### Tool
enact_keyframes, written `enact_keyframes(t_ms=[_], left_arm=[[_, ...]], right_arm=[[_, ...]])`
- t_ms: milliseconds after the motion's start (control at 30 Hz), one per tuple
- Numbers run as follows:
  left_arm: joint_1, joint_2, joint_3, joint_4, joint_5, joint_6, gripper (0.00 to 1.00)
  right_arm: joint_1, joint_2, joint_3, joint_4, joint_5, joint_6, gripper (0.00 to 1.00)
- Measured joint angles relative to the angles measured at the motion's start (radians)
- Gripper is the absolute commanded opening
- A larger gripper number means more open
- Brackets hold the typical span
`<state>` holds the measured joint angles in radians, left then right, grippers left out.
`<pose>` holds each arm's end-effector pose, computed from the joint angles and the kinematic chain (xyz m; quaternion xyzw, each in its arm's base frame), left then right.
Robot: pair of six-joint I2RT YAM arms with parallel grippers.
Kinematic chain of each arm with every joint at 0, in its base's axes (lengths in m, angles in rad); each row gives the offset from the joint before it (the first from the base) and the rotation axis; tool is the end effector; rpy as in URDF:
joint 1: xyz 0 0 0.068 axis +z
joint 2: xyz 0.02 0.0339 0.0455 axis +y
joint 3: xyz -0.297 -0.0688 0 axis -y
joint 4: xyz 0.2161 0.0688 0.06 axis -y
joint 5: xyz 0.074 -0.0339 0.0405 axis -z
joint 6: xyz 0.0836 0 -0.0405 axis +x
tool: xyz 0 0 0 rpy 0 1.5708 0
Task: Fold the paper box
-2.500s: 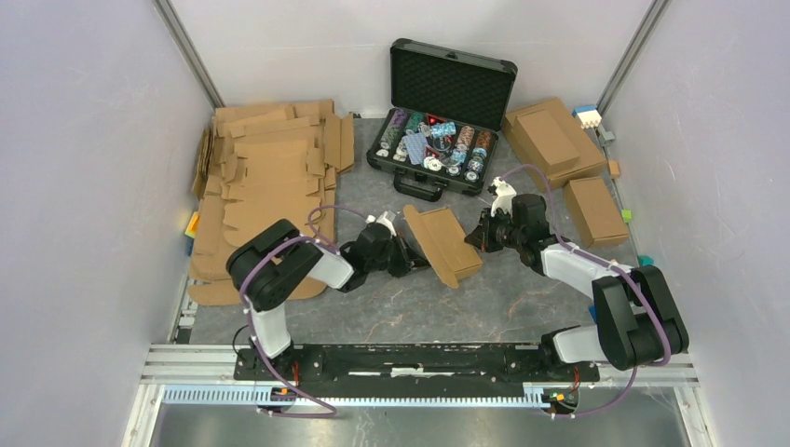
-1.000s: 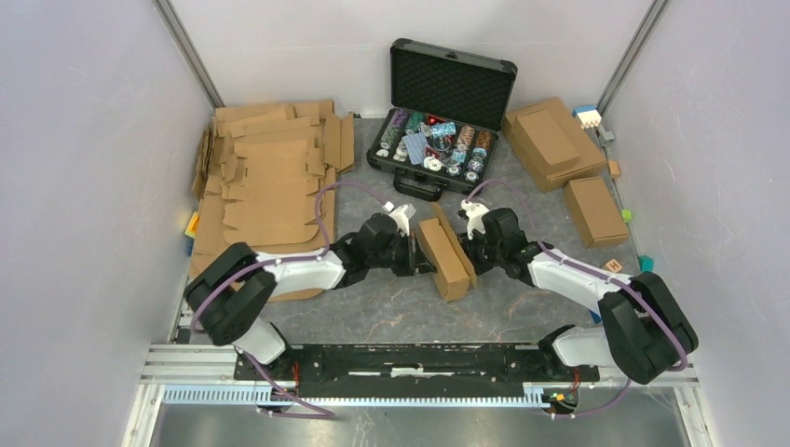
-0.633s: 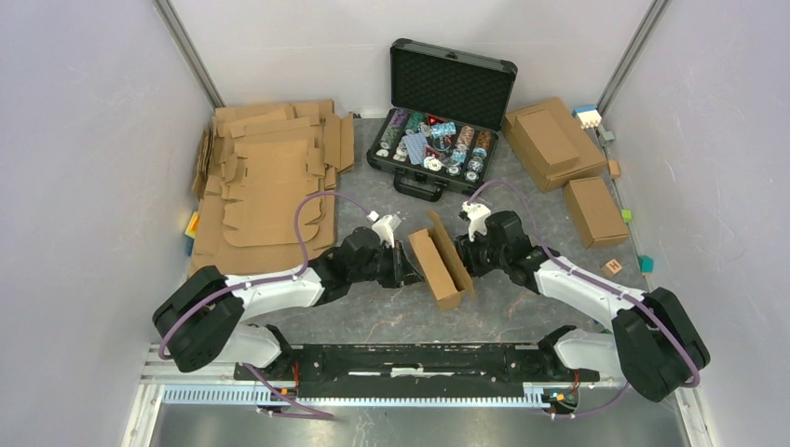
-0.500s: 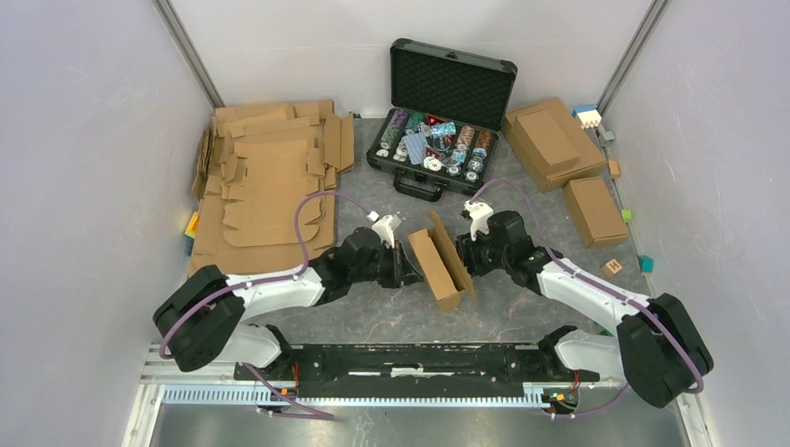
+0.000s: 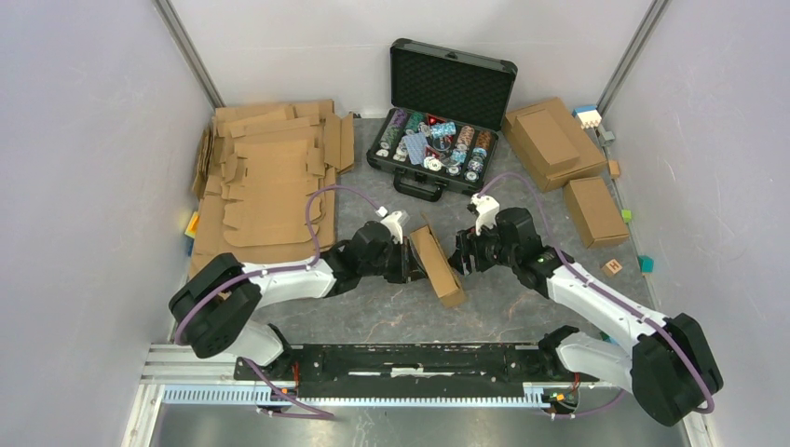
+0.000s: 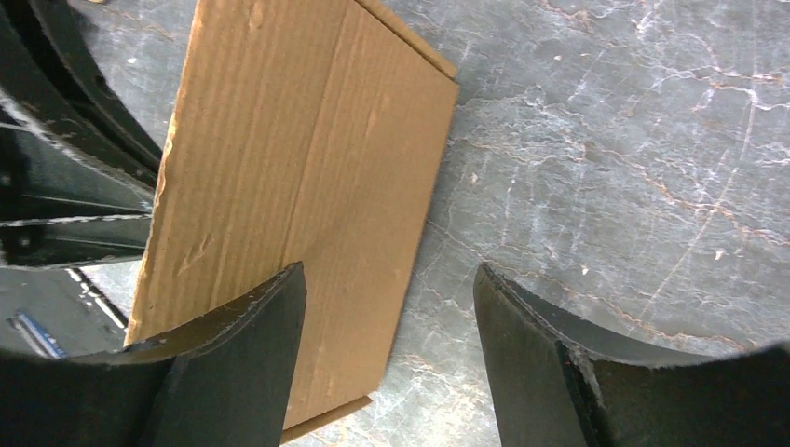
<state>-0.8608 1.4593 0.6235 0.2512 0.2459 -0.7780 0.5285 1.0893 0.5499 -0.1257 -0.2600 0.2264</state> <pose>0.1838 -0.2451 0.2030 0.0942 0.8711 -0.4170 0.2418 0.1796 0.1297 0.2217 -0.1902 0.8729 0.2683 0.3603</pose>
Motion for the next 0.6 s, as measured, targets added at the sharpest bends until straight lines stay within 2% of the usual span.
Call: enact_keyframes(t_ms=[200,300,467,600], left_arm=[[0.000,0.004,0.004,-0.027,0.000,0.012,0.17],[0.001,0.004,0.006,-0.033,0.000,0.015,0.17],[0.001,0.004,0.021,-0.034,0.002,0.021,0.17],[0.001,0.014,0.044,-0.019,0.024,0.022,0.17]], right_arm=[[-0.017,-0.016,0.000,0.008,-0.068,0.041,0.81],[-0.030,-0.035,0.000,0.014,-0.095,0.056,0.82],[-0.063,-0.030,-0.003,0.012,-0.095,0.057,0.71],[-0.093,-0.029,-0.029,0.003,-0.047,0.056,0.67]])
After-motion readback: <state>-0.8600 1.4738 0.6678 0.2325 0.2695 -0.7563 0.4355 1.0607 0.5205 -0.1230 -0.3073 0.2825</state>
